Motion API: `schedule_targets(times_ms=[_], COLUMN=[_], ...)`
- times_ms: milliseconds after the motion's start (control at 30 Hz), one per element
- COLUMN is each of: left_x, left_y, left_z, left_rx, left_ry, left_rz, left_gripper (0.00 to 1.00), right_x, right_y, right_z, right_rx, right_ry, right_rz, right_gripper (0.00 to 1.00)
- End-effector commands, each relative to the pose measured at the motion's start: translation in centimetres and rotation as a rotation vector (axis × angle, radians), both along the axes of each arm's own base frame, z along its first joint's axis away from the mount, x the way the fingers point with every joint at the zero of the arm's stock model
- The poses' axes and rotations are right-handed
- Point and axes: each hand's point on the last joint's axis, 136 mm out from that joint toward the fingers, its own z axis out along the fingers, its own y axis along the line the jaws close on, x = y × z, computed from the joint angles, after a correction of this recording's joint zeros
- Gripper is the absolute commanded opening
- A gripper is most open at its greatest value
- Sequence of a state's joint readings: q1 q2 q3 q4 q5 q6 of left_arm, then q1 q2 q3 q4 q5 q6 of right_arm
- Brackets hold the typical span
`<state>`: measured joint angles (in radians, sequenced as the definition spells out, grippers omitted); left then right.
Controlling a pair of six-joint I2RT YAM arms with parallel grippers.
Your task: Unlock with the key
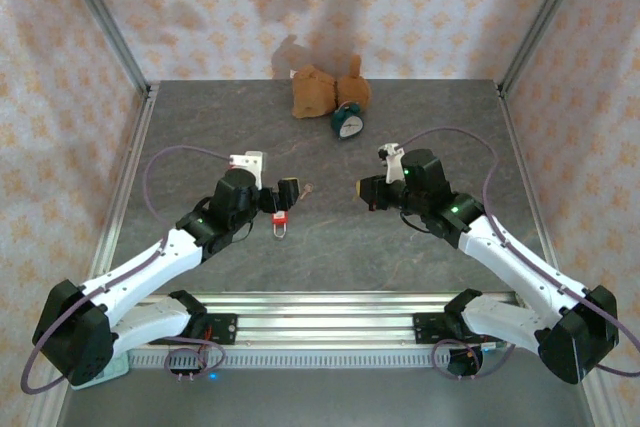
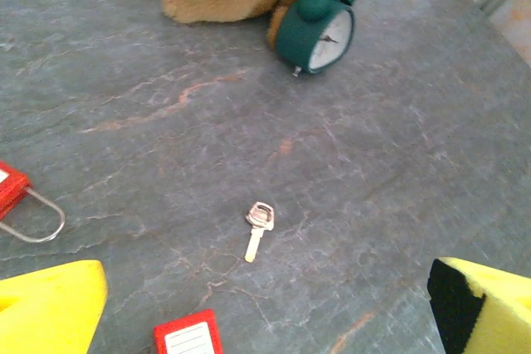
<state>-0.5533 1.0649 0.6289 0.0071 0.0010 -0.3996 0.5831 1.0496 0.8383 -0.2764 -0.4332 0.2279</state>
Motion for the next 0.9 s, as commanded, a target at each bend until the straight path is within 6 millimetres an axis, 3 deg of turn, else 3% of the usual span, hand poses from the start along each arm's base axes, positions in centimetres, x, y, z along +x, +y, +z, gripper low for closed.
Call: schedule_targets(times_ms=[0, 67, 300, 367, 500, 667, 867], left_x=[0.0, -0.3, -2.5, -2.8, -3.0, -3.0, -3.5], left_y=[2.4, 3.2, 4.9, 4.5, 1.7, 0.9, -1.5], left_z=[-2.8, -4.6, -10.3, -11.2, -12.4, -13.4, -14.2], left_rx=[-0.009, 0.018, 0.259, 0.282, 0.191, 0.173, 0.144], left_ry=[0.081, 0.171, 0.574, 0.627, 0.647, 0.69, 0.708], left_rz=[0.16, 0.223, 0.343, 0.334, 0.237, 0.245, 0.173], left_gripper=[0.96, 0.88, 0.85, 0.84, 0.88, 0.88, 0.89], right_x=[0.2, 0.2, 0.6, 0.7, 0.5, 0.3, 0.0], right_y=[-0.2, 0.0, 0.3, 0.3, 0.3, 0.2, -0.1], right_z=[0.4, 0.2, 0.0, 0.0, -0.3, -0.5, -0.6], right_rx=[0.01, 0.011, -0.002, -0.003, -0.006, -0.021, -0.029], right_ry=[0.003, 0.013, 0.017, 0.015, 0.02, 0.021, 0.018], right_rz=[-0.019, -0.013, -0.007, -0.006, -0.002, 0.005, 0.009], right_gripper=[0.1, 0.1, 0.1, 0.1, 0.1, 0.1, 0.09])
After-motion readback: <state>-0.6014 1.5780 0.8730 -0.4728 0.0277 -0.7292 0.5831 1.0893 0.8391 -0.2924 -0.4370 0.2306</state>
